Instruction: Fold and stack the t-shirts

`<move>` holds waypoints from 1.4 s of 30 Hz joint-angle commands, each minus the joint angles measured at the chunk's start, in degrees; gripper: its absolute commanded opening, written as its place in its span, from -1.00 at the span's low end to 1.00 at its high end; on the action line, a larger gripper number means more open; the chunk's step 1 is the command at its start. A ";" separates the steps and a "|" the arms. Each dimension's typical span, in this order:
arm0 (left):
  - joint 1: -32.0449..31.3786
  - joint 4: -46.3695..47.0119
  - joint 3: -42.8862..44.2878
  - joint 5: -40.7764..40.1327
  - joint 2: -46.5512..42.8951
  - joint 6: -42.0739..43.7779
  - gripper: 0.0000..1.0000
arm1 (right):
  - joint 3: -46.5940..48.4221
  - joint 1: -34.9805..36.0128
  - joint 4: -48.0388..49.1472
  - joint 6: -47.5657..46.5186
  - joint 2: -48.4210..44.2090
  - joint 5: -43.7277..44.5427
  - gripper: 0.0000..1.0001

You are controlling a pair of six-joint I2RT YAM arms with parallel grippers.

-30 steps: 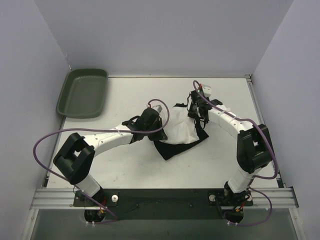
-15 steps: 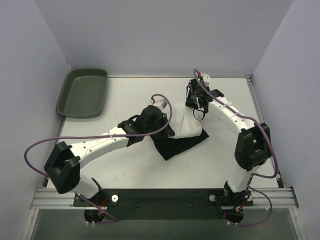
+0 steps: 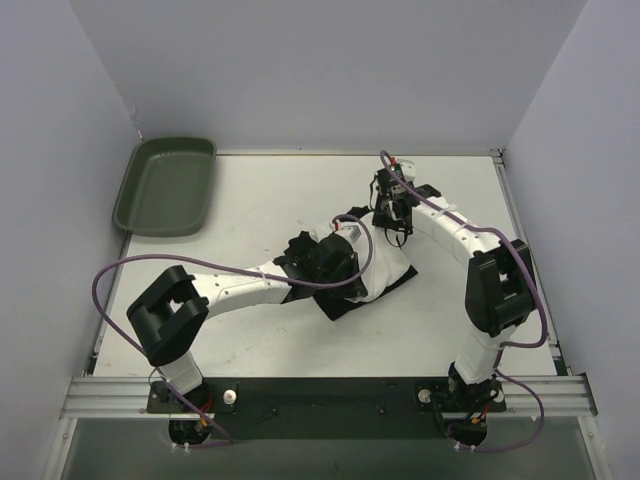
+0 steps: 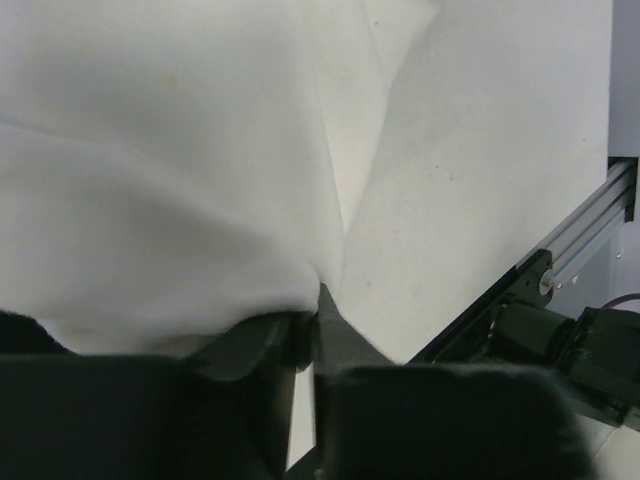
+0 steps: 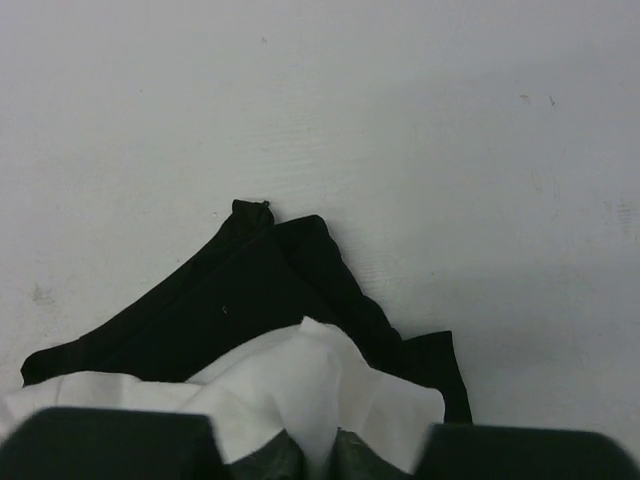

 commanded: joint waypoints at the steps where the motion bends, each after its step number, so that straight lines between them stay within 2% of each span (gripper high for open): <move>1: -0.46 4.79 -0.16 0.52 1.18 -1.01 -0.31 | -0.39 -0.85 -0.02 -2.58 -0.83 3.03 -0.46; 2: -0.38 3.31 0.62 -0.79 1.09 -0.84 0.56 | -0.39 -0.85 -0.19 -3.10 -0.92 3.20 0.04; 3: -0.37 2.08 1.15 -1.59 0.83 -0.05 0.82 | -0.39 -0.85 -0.28 -3.28 -1.44 3.46 0.24; 4: -0.29 -0.37 2.72 -2.38 0.66 0.48 0.83 | -0.30 -0.85 -0.45 -3.46 -1.80 4.34 0.51; 5: -0.11 -1.53 3.35 -3.08 -0.39 1.00 0.83 | -0.30 -0.94 -0.63 -3.72 -2.06 4.78 0.63; 7: 0.41 -5.03 4.84 -4.84 -1.89 2.67 0.85 | 0.31 -0.94 -1.07 -3.90 -3.29 5.75 0.75; 15: 5.59 -13.22 9.41 -5.38 -11.38 8.82 0.87 | 0.14 -0.59 -3.09 -3.72 -12.68 5.40 0.77; 21: 8.94 -16.83 8.02 -5.99 -14.02 11.03 0.88 | -6.27 2.39 -2.56 -1.26 -19.80 3.29 0.77; 30: 12.63 -14.99 2.83 -5.55 -11.92 10.94 0.88 | -15.24 9.34 -1.69 0.85 -27.11 6.36 0.75; 42: 13.95 -12.70 1.33 -6.25 -9.37 9.54 0.88 | -19.81 10.75 -3.18 1.02 -35.02 7.69 0.73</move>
